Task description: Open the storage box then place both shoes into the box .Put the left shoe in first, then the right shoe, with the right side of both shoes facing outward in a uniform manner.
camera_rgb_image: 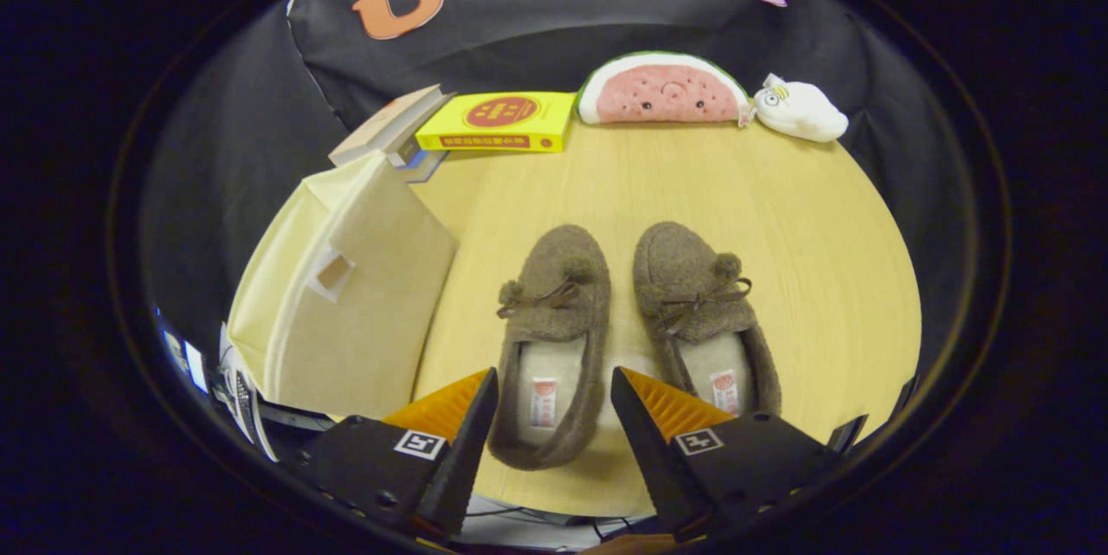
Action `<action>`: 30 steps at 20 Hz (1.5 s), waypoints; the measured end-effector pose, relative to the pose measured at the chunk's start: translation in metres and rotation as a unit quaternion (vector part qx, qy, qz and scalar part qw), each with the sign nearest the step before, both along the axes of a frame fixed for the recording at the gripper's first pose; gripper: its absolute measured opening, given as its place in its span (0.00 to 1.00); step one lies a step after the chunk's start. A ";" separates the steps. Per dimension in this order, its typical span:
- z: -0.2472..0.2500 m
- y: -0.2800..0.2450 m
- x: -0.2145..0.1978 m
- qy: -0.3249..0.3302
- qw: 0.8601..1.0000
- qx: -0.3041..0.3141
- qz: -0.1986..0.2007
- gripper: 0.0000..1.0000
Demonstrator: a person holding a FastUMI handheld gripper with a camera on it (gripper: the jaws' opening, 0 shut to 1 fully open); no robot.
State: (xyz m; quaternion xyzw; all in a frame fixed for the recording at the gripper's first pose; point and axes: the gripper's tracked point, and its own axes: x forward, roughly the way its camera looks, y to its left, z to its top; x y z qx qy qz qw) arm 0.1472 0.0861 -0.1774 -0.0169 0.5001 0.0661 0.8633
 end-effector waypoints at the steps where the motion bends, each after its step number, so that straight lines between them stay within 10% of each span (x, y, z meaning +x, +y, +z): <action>1: -0.007 -0.005 0.003 0.009 1.000 -0.006 -0.005 0.79; 7: -0.039 -0.018 0.010 0.061 0.997 -0.041 -0.004 0.49; 10: -0.040 -0.022 0.010 0.082 0.995 -0.050 -0.009 0.06; 12: -0.037 -0.018 0.011 0.079 0.996 -0.046 -0.010 0.01; 30: 0.125 0.077 -0.039 -0.023 0.999 0.023 -0.029 0.00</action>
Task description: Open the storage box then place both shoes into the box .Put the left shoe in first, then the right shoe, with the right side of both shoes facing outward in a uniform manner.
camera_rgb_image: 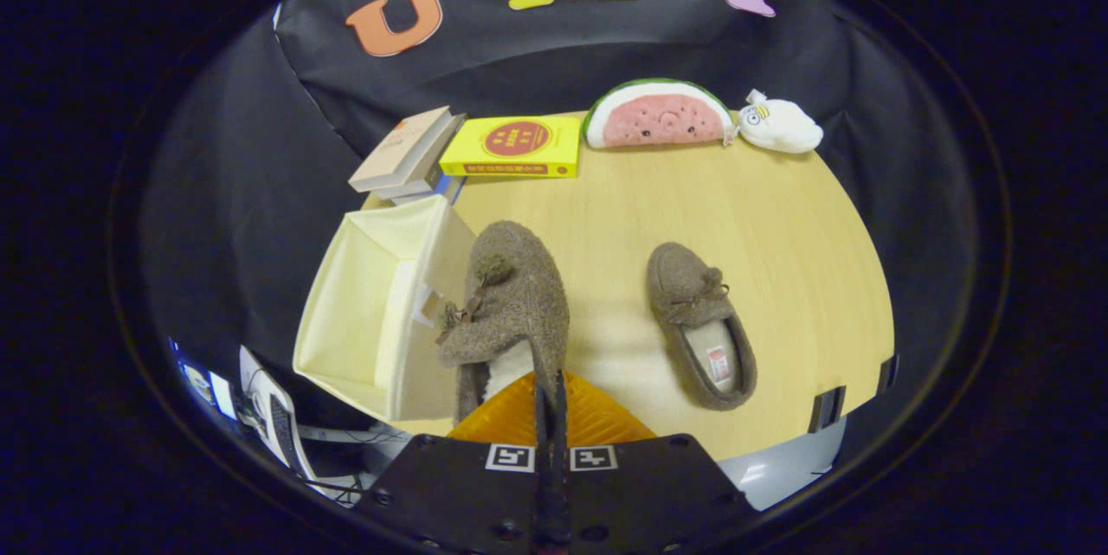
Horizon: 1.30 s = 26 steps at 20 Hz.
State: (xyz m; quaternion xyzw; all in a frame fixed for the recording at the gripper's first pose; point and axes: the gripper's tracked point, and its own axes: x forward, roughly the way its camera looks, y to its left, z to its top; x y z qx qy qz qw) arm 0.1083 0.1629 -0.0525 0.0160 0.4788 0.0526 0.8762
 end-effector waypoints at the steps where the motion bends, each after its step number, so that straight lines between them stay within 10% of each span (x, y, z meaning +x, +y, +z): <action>1: 0.012 0.011 0.001 -0.013 1.000 0.003 -0.002 0.00; 9: 0.027 0.110 0.029 -0.069 0.997 0.034 -0.023 0.00; 26: -0.130 0.224 0.045 0.008 0.999 -0.042 -0.005 0.00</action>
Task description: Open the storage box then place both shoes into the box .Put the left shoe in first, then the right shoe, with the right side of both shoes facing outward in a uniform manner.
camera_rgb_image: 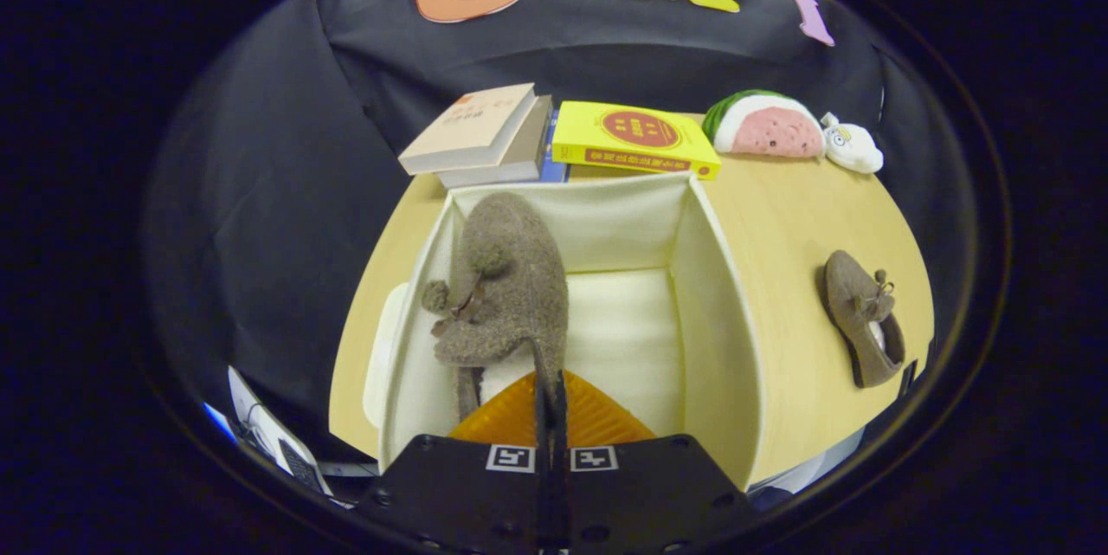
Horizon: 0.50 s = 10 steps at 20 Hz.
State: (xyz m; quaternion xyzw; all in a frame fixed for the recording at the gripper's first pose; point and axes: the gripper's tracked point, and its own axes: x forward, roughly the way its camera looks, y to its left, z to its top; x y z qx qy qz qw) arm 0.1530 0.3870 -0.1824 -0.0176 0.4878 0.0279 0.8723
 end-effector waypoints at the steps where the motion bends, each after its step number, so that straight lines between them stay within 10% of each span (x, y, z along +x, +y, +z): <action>1: -0.009 0.005 -0.001 0.013 1.000 -0.002 0.009 0.00; 10: -0.015 0.004 -0.001 0.017 0.999 -0.030 0.042 0.06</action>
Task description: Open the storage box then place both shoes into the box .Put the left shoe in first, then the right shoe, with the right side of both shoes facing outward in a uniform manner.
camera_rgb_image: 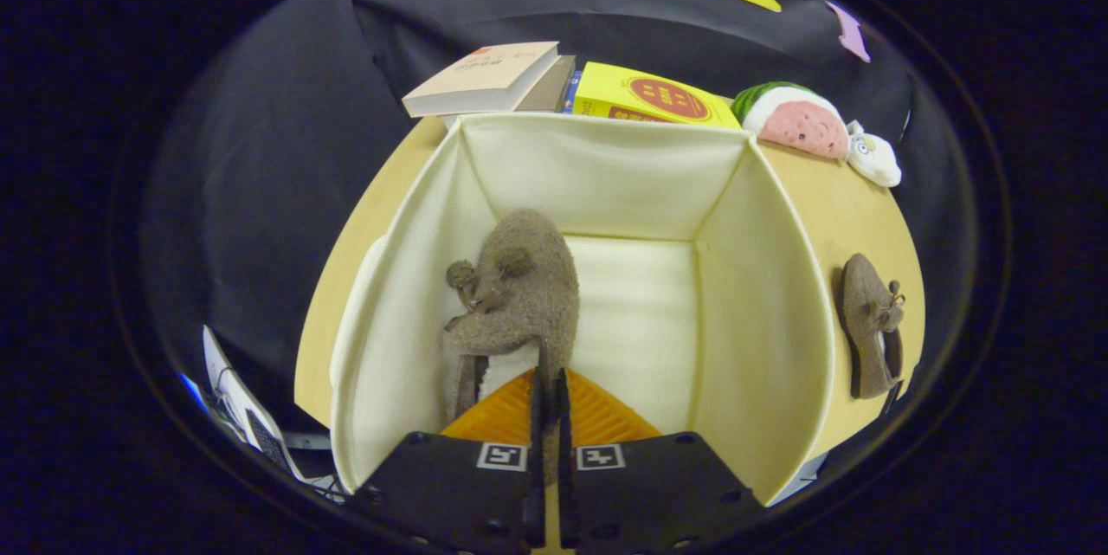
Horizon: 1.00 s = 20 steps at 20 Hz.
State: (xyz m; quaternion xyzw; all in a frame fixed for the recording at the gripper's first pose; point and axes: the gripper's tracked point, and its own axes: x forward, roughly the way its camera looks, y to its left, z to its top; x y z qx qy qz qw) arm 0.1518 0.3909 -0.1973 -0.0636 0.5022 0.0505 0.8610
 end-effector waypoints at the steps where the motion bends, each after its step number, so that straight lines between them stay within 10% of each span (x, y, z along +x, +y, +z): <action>1: 0.010 0.000 -0.001 -0.012 1.000 0.010 0.006 0.18; 9: 0.110 -0.030 -0.026 -0.131 0.990 0.018 0.053 0.97; 20: 0.164 -0.185 -0.029 -0.164 0.986 -0.022 0.005 0.98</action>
